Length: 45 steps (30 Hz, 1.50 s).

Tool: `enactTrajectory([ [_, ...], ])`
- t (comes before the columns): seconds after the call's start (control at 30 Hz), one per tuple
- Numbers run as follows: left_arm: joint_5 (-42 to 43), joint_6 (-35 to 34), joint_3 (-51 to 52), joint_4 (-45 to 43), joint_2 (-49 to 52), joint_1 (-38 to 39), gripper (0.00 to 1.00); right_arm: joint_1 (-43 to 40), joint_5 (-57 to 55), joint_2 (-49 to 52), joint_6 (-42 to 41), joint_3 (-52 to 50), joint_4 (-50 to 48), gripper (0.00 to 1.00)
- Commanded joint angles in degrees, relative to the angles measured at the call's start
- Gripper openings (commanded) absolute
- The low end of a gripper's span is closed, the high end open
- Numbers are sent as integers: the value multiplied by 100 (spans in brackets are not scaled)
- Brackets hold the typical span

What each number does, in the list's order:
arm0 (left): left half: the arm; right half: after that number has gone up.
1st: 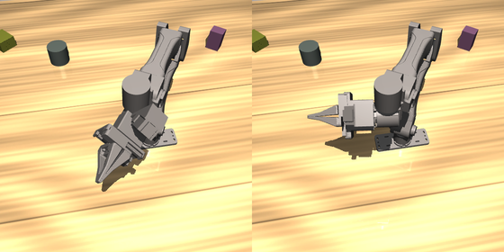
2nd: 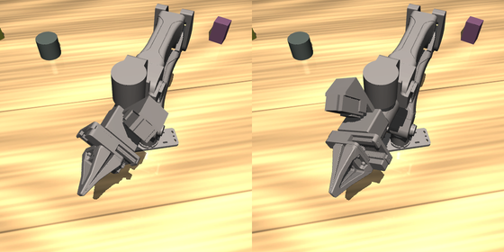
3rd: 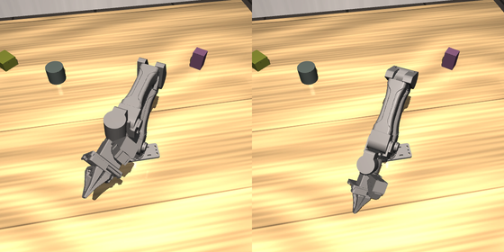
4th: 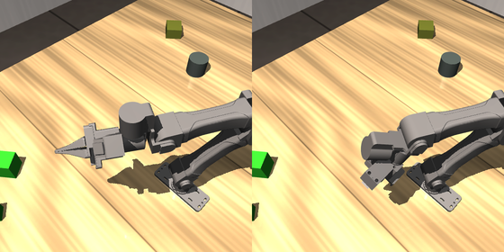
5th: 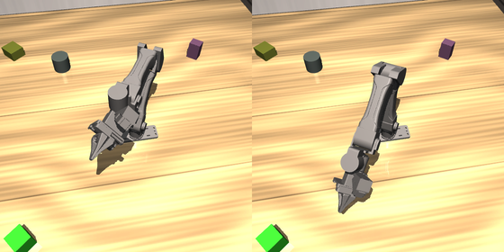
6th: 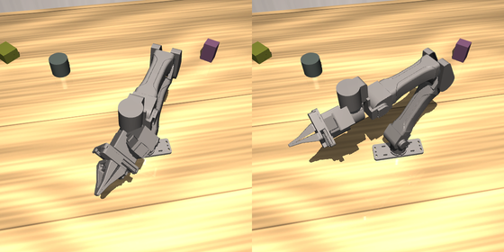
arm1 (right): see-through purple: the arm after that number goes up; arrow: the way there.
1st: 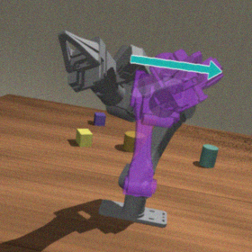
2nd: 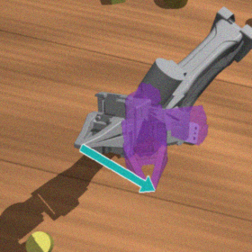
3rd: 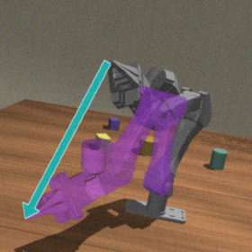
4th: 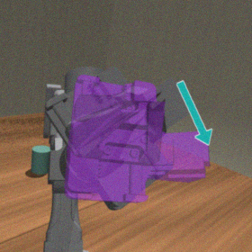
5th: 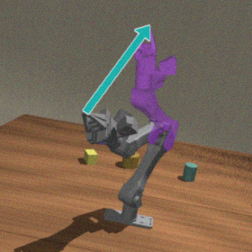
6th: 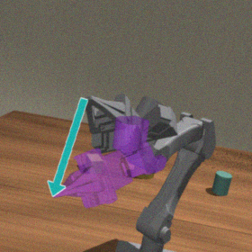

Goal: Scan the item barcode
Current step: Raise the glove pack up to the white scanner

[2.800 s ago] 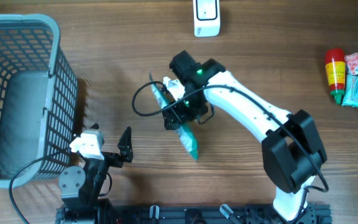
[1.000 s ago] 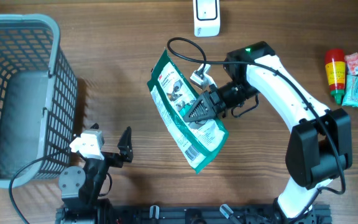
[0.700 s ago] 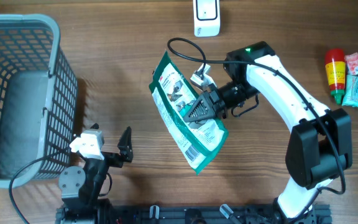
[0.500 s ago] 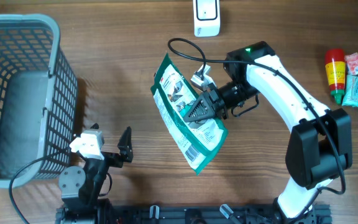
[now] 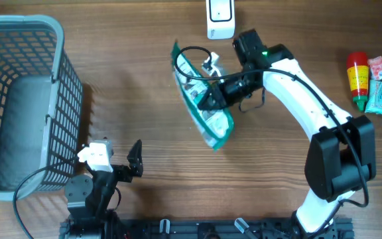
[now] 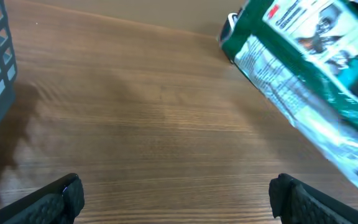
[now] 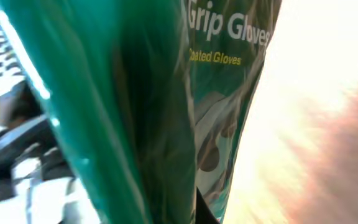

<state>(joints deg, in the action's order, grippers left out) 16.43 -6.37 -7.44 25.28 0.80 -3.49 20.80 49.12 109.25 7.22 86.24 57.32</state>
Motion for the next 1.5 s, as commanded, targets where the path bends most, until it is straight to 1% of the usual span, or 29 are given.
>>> enactTrajectory([
  [0.0, 70, -33, 9, -15, -37, 26, 100, 2, -1110, -321, -332, 636, -431, 5],
  [0.07, 70, -33, 9, -15, -37, 26, 100, 2, -1368, -422, -251, 922, -872, 5],
  [0.13, 70, -33, 9, -13, -37, 26, 100, 2, -2153, -490, -229, 975, -2011, 5],
  [0.17, 70, -33, 9, -15, -37, 26, 100, 2, -2520, -463, 118, 973, -2693, 5],
  [0.2, 70, -33, 9, -15, -37, 26, 100, 2, -2743, -433, 442, 970, -3064, 5],
  [0.27, 70, -33, 9, -13, -37, 26, 100, 2, -3171, -343, 839, 970, -3720, 5],
  [0.37, 70, -33, 9, -13, -37, 26, 100, 2, -3541, -72, 1475, 970, -4669, 5],
  [0.43, 70, -33, 9, -15, -37, 26, 100, 2, -3585, 295, 1996, 970, -5353, 5],
  [0.47, 70, -33, 9, -15, -37, 26, 100, 2, -3768, 557, 2068, 970, -5810, 5],
  [0.53, 70, -33, 9, -13, -37, 26, 100, 2, -4151, 935, 2208, 970, -6408, 5],
  [0.63, 70, -33, 9, -15, -37, 26, 100, 2, -4483, 1513, 2597, 970, -7097, 4],
  [0.67, 70, -33, 9, -15, -37, 26, 100, 2, -4817, 1764, 2771, 970, -7368, 4],
  [0.8, 35, -26, 9, -42, -37, 26, 100, 2, -4933, 1969, 3036, 970, -7490, 4],
  [0.9, -28, 26, 9, -286, -37, 26, 100, 2, -5016, 1969, 3058, 973, -7700, 5],
  [0.93, -168, 96, 11, -450, -37, 22, 100, 2, -5064, 1969, 3171, 973, -7746, 4],
  [1.0, -210, 800, 11, -782, -37, 22, 100, 2, -5088, 1969, 3322, 973, -7742, 4],
  [1.07, -208, 1978, 11, -940, -37, 22, 100, 2, -5268, 1969, 3331, 973, -7735, 4],
  [1.1, -186, 2378, 11, -1012, -37, 22, 100, 2, -5298, 1969, 3331, 973, -7731, 4],
  [1.13, -37, 2577, 13, -1132, -37, 22, 100, 2, -5300, 1969, 3335, 973, -7733, 4],
  [1.2, 179, 2579, 127, -1471, -37, 22, 100, 2, -5300, 1969, 3355, 973, -7740, 4],
  [1.27, 201, 2520, 498, -1849, -37, 22, 100, 15, -5298, 1969, 3491, 973, -7729, 4],
  [1.33, 210, 2173, 713, -2308, 52, 22, 100, 37, -5287, 1969, 3497, 973, -7694, 4],
  [1.47, 223, 2175, 710, -2356, 247, 28, 100, 118, -4948, 1974, 3770, 973, -7241, 4],
])
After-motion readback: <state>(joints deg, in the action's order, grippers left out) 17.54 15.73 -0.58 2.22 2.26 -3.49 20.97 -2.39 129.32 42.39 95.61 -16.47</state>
